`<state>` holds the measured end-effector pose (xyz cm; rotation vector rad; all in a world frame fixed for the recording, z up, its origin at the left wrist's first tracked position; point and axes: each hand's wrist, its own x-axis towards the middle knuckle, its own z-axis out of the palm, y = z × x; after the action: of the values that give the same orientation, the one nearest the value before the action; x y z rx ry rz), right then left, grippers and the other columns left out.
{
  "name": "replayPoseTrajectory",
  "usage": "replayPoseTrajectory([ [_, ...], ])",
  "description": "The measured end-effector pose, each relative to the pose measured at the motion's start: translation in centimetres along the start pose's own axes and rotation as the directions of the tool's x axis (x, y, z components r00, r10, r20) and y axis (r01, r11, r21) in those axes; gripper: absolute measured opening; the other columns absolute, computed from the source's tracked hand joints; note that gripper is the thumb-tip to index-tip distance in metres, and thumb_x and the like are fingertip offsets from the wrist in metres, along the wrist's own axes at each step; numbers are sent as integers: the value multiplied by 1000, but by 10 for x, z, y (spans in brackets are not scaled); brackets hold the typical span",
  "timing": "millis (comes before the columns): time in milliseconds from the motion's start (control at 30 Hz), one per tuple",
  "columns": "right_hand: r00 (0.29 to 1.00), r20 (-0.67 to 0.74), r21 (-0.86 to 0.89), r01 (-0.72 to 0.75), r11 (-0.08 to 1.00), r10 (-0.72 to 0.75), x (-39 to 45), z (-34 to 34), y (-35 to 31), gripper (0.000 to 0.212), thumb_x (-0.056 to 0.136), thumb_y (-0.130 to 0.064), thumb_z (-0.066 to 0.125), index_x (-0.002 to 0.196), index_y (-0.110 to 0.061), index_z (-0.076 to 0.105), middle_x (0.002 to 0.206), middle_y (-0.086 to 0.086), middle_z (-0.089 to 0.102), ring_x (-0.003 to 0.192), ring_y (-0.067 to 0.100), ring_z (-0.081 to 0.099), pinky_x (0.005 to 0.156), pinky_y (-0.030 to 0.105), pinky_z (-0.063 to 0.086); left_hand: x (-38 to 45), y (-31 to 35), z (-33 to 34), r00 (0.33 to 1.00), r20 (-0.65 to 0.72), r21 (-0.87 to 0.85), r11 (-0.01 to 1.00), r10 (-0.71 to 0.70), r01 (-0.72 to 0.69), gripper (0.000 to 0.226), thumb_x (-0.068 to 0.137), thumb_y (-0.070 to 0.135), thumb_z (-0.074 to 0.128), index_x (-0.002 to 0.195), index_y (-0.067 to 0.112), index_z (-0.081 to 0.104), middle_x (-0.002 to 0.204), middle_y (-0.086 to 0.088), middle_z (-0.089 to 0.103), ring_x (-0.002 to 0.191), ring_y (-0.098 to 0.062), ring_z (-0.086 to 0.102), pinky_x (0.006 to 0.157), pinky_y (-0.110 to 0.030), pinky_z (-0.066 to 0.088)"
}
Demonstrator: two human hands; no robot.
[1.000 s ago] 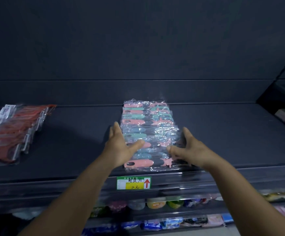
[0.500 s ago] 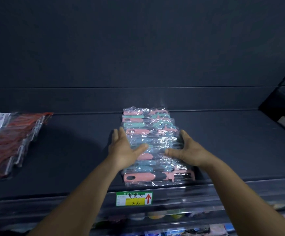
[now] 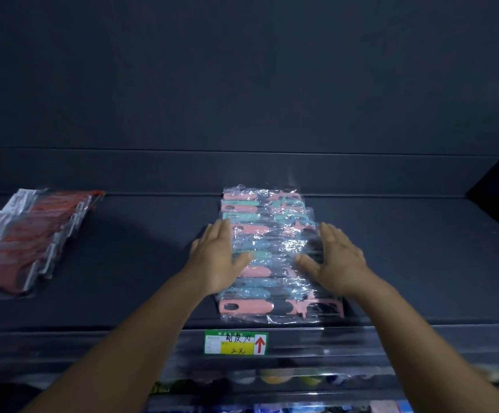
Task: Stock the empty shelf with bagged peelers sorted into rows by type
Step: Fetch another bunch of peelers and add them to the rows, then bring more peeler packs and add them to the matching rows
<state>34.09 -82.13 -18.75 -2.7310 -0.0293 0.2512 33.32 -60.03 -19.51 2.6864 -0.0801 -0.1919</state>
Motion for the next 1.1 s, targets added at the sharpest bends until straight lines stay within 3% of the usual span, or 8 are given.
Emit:
replayPoseTrajectory([
  [67, 995, -63, -101, 74, 992, -80, -3, -3, -10, 80, 91, -57, 41, 153, -17, 10, 161, 0, 6, 149, 17, 1, 119, 39, 5, -11, 0, -5, 997, -58, 103, 994, 52, -46, 73, 97, 48, 39, 152, 12, 8, 160, -6, 8, 148, -22, 2, 119, -39, 7],
  [167, 965, -80, -126, 239, 963, -250, -9, -7, -39, 68, 94, -50, 41, 150, -18, 20, 159, 0, 18, 147, 17, 13, 118, 34, 9, -32, -3, -21, 991, -125, 172, 985, 54, -32, 65, 98, 44, 39, 150, 13, 17, 158, -5, 19, 147, -21, 10, 119, -37, 11],
  [300, 886, -37, -76, 459, 885, -462, -19, -1, -93, 63, 93, -45, 48, 147, -18, 27, 152, 0, 32, 140, 19, 28, 114, 27, 20, -68, -24, -52, 978, -203, 206, 975, -36, 79, 63, 98, 40, 42, 149, 12, 19, 152, -5, 32, 142, -20, 24, 114, -34, 21],
  [500, 727, 0, -30, 686, 727, -687, -37, 23, -194, 60, 94, -46, 46, 145, -19, 31, 152, -3, 34, 141, 15, 28, 115, 25, 20, -135, -86, -101, 923, -330, 174, 948, -198, 266, 61, 98, 41, 40, 150, 15, 20, 153, -3, 31, 139, -20, 29, 112, -29, 23],
  [600, 647, 21, 15, 762, 647, -762, -51, 37, -252, 56, 95, -45, 45, 144, -22, 32, 151, -7, 34, 140, 12, 27, 113, 23, 20, -169, -127, -127, 870, -424, 156, 926, -251, 344, 51, 96, 40, 44, 141, 19, 37, 138, -1, 46, 126, -22, 43, 103, -32, 36],
  [667, 592, 18, 41, 804, 593, -805, -61, 49, -295, 51, 94, -42, 47, 141, -25, 36, 145, -9, 40, 137, 13, 32, 110, 23, 24, -194, -155, -146, 832, -489, 155, 912, -263, 379, 46, 95, 39, 45, 136, 19, 42, 133, 0, 49, 122, -20, 45, 101, -30, 36],
  [833, 509, 2, 106, 856, 507, -861, -86, 88, -405, 51, 92, -42, 50, 138, -22, 42, 142, -8, 44, 135, 13, 36, 109, 23, 26, -254, -228, -194, 771, -559, 155, 875, -305, 459, 54, 98, 42, 39, 146, 19, 29, 146, 4, 36, 131, -15, 36, 107, -25, 28],
  [1100, 362, -14, 145, 923, 356, -932, -130, 128, -549, 54, 94, -45, 47, 142, -24, 37, 147, -8, 39, 135, 10, 34, 108, 24, 28, -333, -320, -271, 643, -678, 104, 819, -357, 565, 47, 97, 41, 42, 140, 24, 35, 141, 6, 40, 129, -17, 38, 101, -27, 32],
])
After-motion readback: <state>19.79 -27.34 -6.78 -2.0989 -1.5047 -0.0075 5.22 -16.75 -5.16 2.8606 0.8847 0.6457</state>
